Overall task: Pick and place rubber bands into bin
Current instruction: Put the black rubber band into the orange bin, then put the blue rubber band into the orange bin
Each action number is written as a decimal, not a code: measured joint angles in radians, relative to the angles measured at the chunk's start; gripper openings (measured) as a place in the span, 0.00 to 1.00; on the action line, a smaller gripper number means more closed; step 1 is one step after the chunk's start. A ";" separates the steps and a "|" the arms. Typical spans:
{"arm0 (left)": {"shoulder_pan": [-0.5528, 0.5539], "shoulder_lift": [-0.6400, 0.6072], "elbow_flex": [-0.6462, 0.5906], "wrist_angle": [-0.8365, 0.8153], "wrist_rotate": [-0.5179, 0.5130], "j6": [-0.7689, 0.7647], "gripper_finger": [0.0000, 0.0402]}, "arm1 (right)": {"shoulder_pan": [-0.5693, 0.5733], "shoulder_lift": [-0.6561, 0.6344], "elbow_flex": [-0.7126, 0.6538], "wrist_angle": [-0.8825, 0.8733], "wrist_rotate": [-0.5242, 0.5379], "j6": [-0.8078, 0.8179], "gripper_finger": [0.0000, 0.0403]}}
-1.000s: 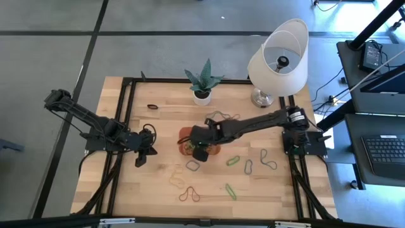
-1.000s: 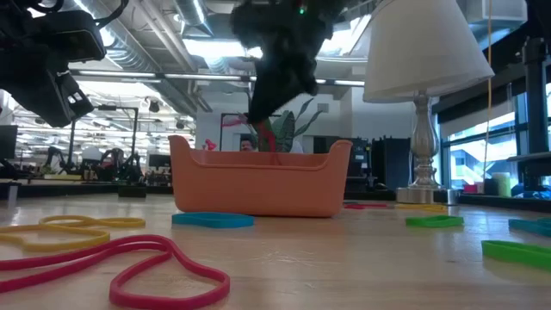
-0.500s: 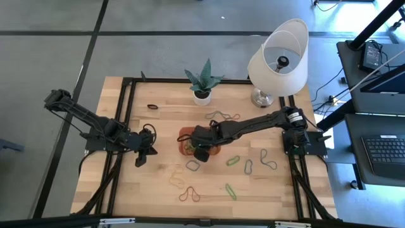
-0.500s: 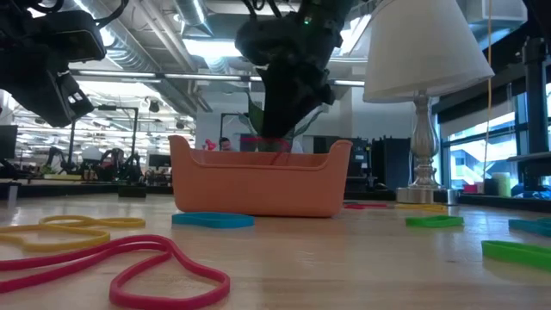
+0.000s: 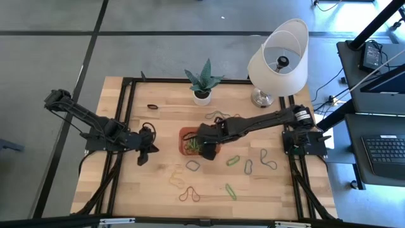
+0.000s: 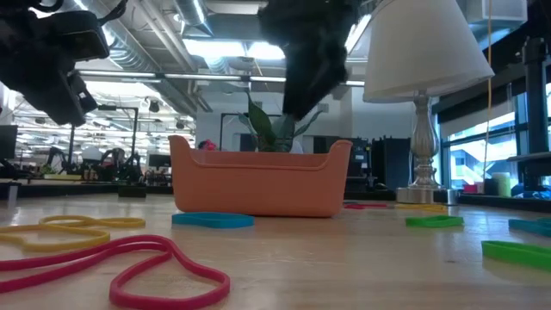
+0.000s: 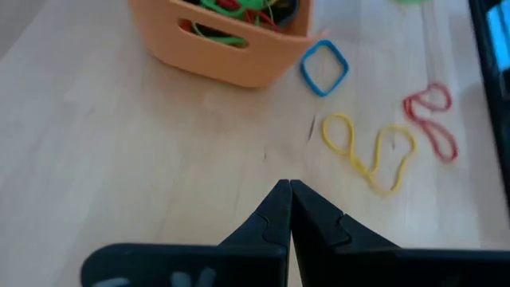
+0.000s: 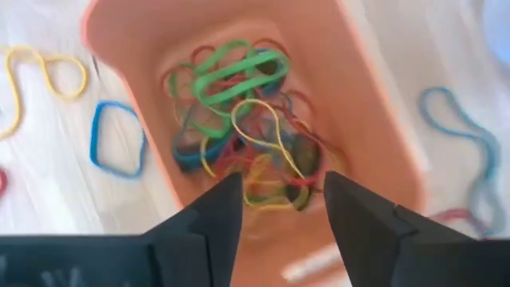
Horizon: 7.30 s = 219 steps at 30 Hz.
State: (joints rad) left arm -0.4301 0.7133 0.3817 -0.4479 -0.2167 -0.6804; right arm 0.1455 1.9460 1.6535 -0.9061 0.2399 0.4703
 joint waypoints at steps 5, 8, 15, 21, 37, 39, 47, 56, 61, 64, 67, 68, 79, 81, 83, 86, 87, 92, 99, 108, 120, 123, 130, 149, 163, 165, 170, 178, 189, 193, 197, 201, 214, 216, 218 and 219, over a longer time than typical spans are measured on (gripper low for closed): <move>0.000 0.018 0.039 -0.004 -0.049 -0.110 0.01 | 0.044 -0.167 -0.074 0.083 0.054 -0.172 0.39; 0.000 0.058 0.087 -0.005 -0.113 -0.134 0.01 | 0.063 -0.328 -0.242 0.204 0.051 -0.199 0.34; 0.018 0.199 0.254 -0.123 -0.166 -0.126 0.01 | 0.130 -0.760 -0.751 0.483 0.015 -0.021 0.27; 0.127 0.275 0.399 -0.389 -0.170 -0.171 0.01 | 0.187 -1.057 -1.008 0.524 0.018 0.118 0.26; 0.807 0.304 0.454 -0.678 0.029 0.200 0.34 | 0.161 -1.232 -1.187 0.673 0.030 0.192 0.26; 0.918 0.341 0.454 -0.678 0.079 0.272 0.38 | 0.147 -1.233 -1.187 0.678 0.037 0.207 0.26; 1.190 0.580 0.454 -0.558 0.187 0.673 0.44 | 0.091 -1.233 -1.187 0.716 0.168 0.210 0.26; 1.254 0.848 0.510 -0.436 0.070 0.917 0.45 | 0.043 -1.233 -1.187 0.761 0.172 0.274 0.26; 1.267 0.961 0.547 -0.402 0.039 1.006 0.45 | 0.039 -1.233 -1.187 0.761 0.172 0.315 0.26; 1.271 1.024 0.553 -0.393 0.057 1.045 0.43 | 0.040 -1.233 -1.187 0.761 0.172 0.337 0.26; 1.270 1.067 0.557 -0.408 0.078 1.061 0.35 | 0.040 -1.231 -1.187 0.762 0.175 0.340 0.26; 1.270 1.071 0.558 -0.411 0.088 1.061 0.30 | 0.040 -1.228 -1.187 0.766 0.180 0.341 0.26; 1.177 0.916 0.692 -0.617 0.147 0.921 0.01 | 0.040 -1.161 -1.187 0.780 0.186 0.332 0.26; 1.137 0.867 0.731 -0.666 0.166 0.873 0.01 | 0.040 -1.146 -1.187 0.779 0.186 0.317 0.26; 1.083 0.817 0.783 -0.675 0.176 0.825 0.01 | 0.040 -1.132 -1.187 0.779 0.186 0.301 0.26; 0.987 0.767 0.848 -0.695 0.168 0.761 0.01 | 0.040 -1.118 -1.187 0.778 0.186 0.279 0.26; 0.949 0.758 0.877 -0.689 0.167 0.738 0.01 | 0.040 -1.115 -1.187 0.777 0.186 0.279 0.26; 0.732 0.779 1.013 -0.683 0.121 0.604 0.01 | 0.040 -1.108 -1.187 0.772 0.186 0.278 0.26; 0.494 0.944 1.186 -0.681 0.046 0.482 0.01 | 0.040 -1.108 -1.186 0.765 0.186 0.252 0.26; 0.365 1.165 1.267 -0.665 0.032 0.340 0.01 | 0.041 -1.108 -1.186 0.764 0.186 0.254 0.26; 0.351 1.332 1.268 -0.656 0.075 0.155 0.07 | 0.042 -1.108 -1.186 0.744 0.097 0.230 0.26; 0.346 1.343 1.268 -0.655 0.079 0.141 0.15 | 0.042 -1.108 -1.186 0.743 0.096 0.227 0.26; 0.347 1.320 1.282 -0.668 0.079 0.091 0.30 | 0.042 -1.108 -1.186 0.709 0.095 0.224 0.26; 0.307 1.140 1.363 -0.725 0.053 0.277 0.20 | 0.078 -1.108 -1.186 0.781 0.076 0.278 0.20; 0.195 0.743 0.789 -0.462 -0.017 0.195 0.01 | 0.215 -1.040 -1.058 0.600 0.250 0.422 0.01; 0.185 0.654 0.688 -0.414 -0.018 0.158 0.00 | 0.229 -0.998 -0.990 0.456 0.249 0.488 0.00; 0.161 0.459 0.488 -0.316 -0.001 0.141 0.01 | 0.253 -0.870 -0.806 -0.011 0.187 0.771 0.00; 0.155 0.239 0.266 -0.196 0.004 0.135 0.01 | 0.253 -0.714 -0.750 -0.245 -0.015 1.091 0.03; 0.155 0.161 0.168 -0.149 0.009 0.117 0.00 | 0.270 -0.624 -0.894 -0.169 -0.169 1.310 0.19; 0.155 0.161 0.165 -0.145 0.009 0.117 0.01 | 0.277 -0.625 -0.955 -0.092 -0.174 1.354 0.27; 0.155 0.161 0.165 -0.142 0.009 0.117 0.00 | 0.278 -0.617 -1.022 -0.034 -0.174 1.373 0.35; 0.155 0.161 0.165 -0.136 0.008 0.118 0.01 | 0.278 -0.602 -1.096 0.065 -0.173 1.416 0.40; 0.155 0.162 0.165 -0.104 -0.010 0.117 0.00 | 0.278 -0.548 -1.076 0.092 -0.140 1.327 0.03; 0.155 0.162 0.165 -0.093 -0.015 0.118 0.01 | 0.278 -0.548 -1.076 0.096 -0.139 1.327 0.02; 0.155 0.162 0.165 -0.093 -0.018 0.118 0.01 | 0.286 -0.553 -1.070 0.091 -0.132 1.328 0.02; 0.155 0.162 0.165 -0.093 -0.018 0.118 0.01 | 0.291 -0.551 -1.061 0.080 -0.124 1.327 0.01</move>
State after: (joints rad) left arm -0.2752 0.8749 0.5468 -0.5411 -0.2344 -0.5629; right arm 0.4363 1.3949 0.5927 -0.8262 0.1157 1.7975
